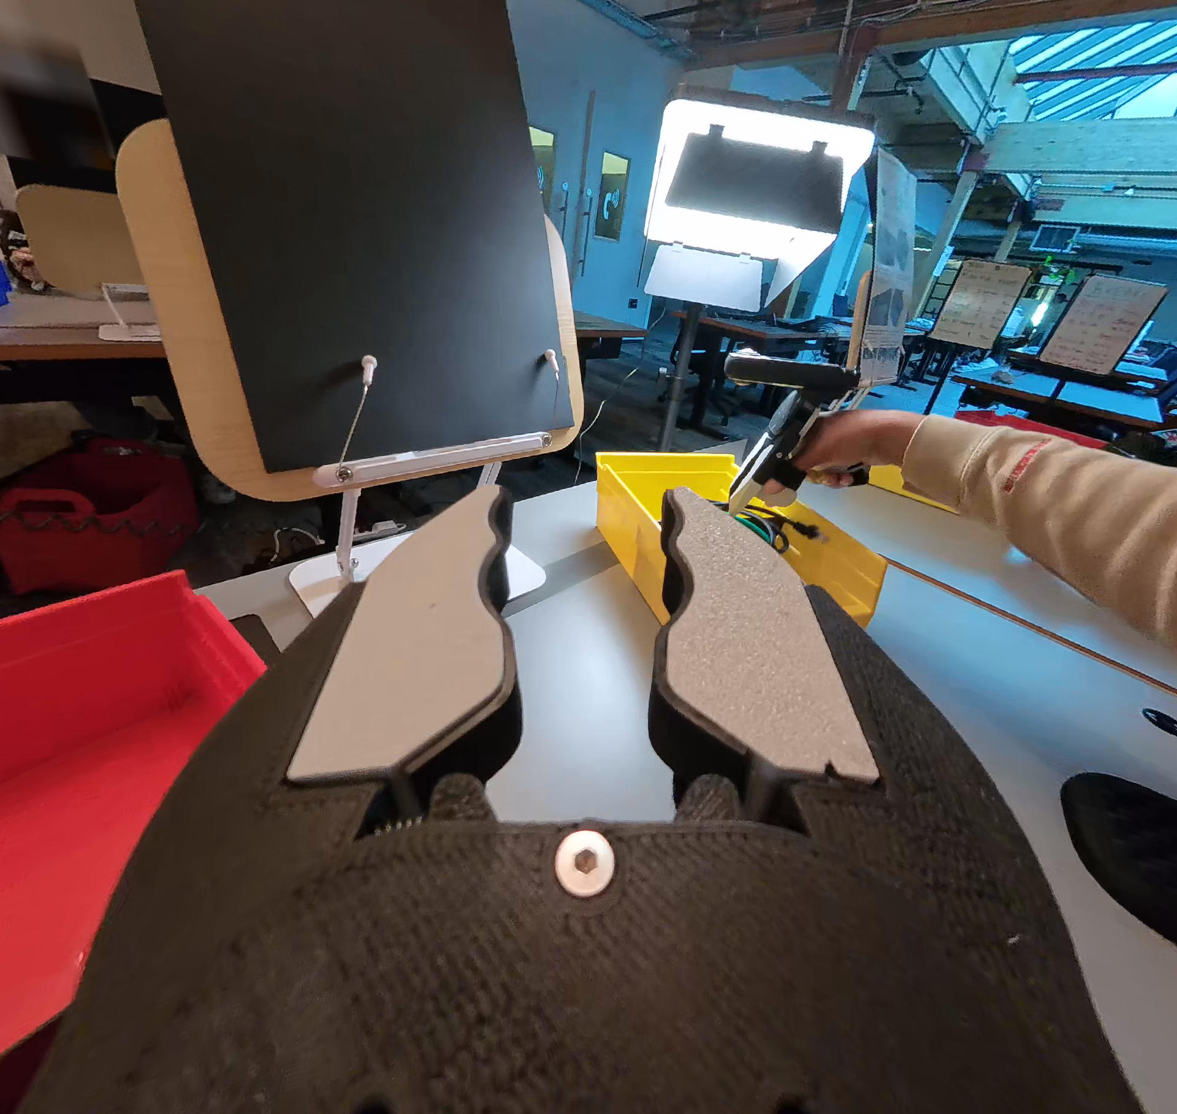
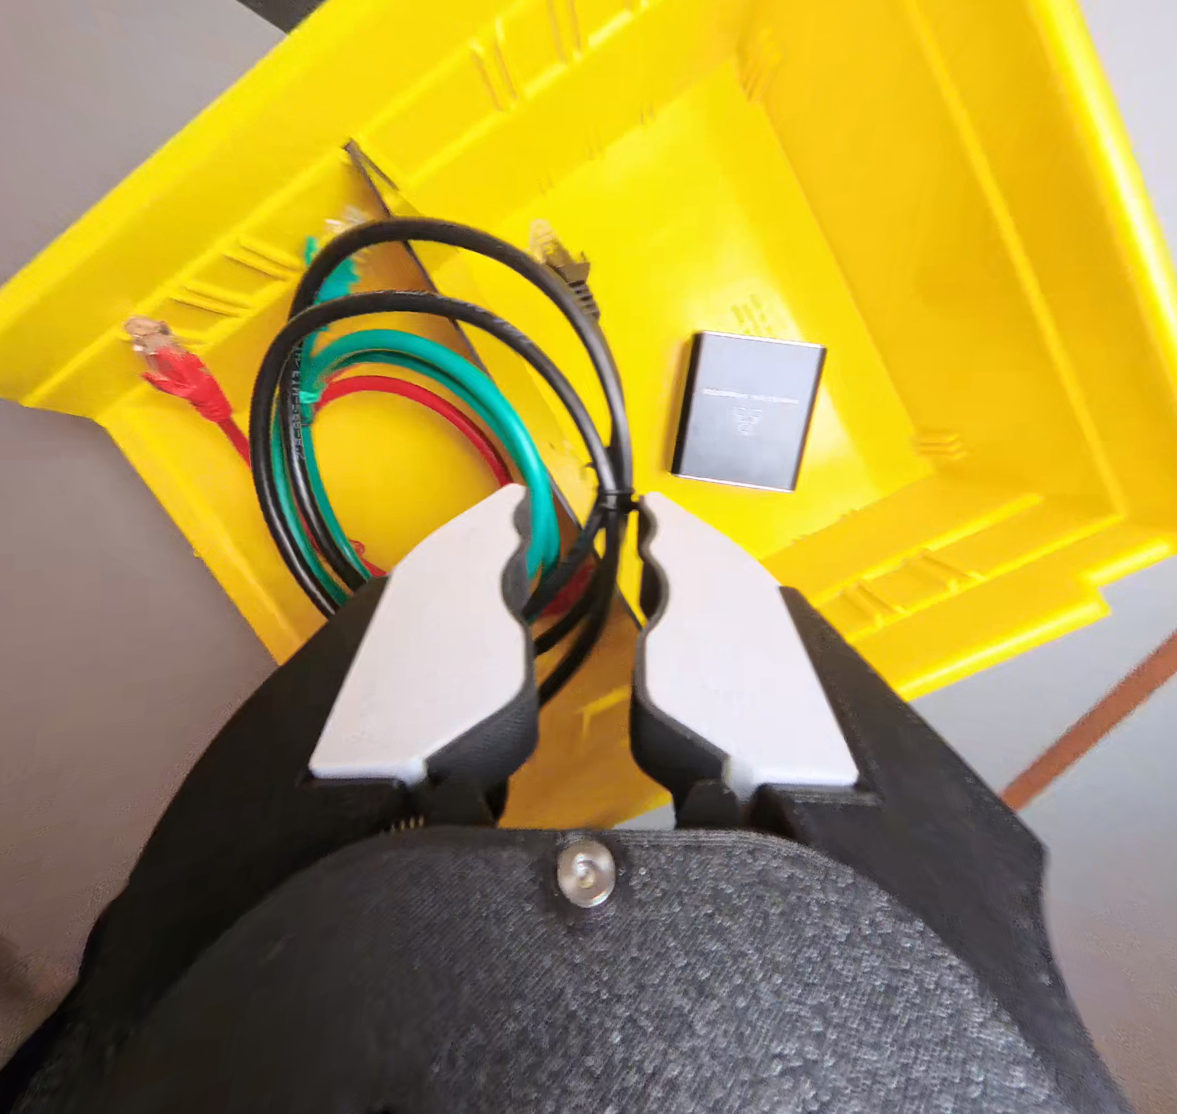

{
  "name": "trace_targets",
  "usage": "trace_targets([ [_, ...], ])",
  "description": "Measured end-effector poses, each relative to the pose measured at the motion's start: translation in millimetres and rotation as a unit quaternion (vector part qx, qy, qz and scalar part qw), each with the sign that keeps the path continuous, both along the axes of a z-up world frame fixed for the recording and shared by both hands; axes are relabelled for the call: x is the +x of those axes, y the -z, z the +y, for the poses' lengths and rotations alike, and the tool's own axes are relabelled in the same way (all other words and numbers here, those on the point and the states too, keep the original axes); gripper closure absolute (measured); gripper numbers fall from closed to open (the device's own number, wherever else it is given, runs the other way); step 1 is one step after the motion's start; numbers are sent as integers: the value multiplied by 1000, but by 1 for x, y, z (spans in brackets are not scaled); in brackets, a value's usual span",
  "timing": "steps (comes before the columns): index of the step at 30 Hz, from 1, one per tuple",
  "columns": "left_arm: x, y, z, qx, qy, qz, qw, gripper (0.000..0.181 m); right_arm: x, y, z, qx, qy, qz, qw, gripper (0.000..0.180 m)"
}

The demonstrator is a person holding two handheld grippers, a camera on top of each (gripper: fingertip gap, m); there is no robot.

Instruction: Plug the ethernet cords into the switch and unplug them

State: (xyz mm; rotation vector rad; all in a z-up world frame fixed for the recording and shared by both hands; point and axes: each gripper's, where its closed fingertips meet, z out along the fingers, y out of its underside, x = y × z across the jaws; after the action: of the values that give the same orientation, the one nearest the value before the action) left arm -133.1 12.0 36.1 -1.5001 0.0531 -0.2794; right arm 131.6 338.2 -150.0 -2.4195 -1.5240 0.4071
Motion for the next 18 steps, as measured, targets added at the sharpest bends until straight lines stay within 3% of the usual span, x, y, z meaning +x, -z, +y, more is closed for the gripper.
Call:
trace_targets([
  [1, 1, -2, -2, 2, 0, 2, 1000, 136, -1, -1, -4, 2, -2, 11, 1000, 168],
  [10, -1, -6, -8, 5, -8, 9, 1000, 137, -10, -48, -55, 122, -123, 82, 981, 170],
  [13, -2, 1, -4, -6, -6, 10, 1000, 137, 12, -15, -48, 188, -146, -36, 971, 170],
  [15, -1, 5, -3, -14, -4, 15, 1000, 137, 24, 1, -32, 267, -158, -114, 944, 168],
  [18, -5, 13, -4, -36, -7, 41, 998, 135, 24, -17, -27, 338, -142, -107, 924, 147],
])
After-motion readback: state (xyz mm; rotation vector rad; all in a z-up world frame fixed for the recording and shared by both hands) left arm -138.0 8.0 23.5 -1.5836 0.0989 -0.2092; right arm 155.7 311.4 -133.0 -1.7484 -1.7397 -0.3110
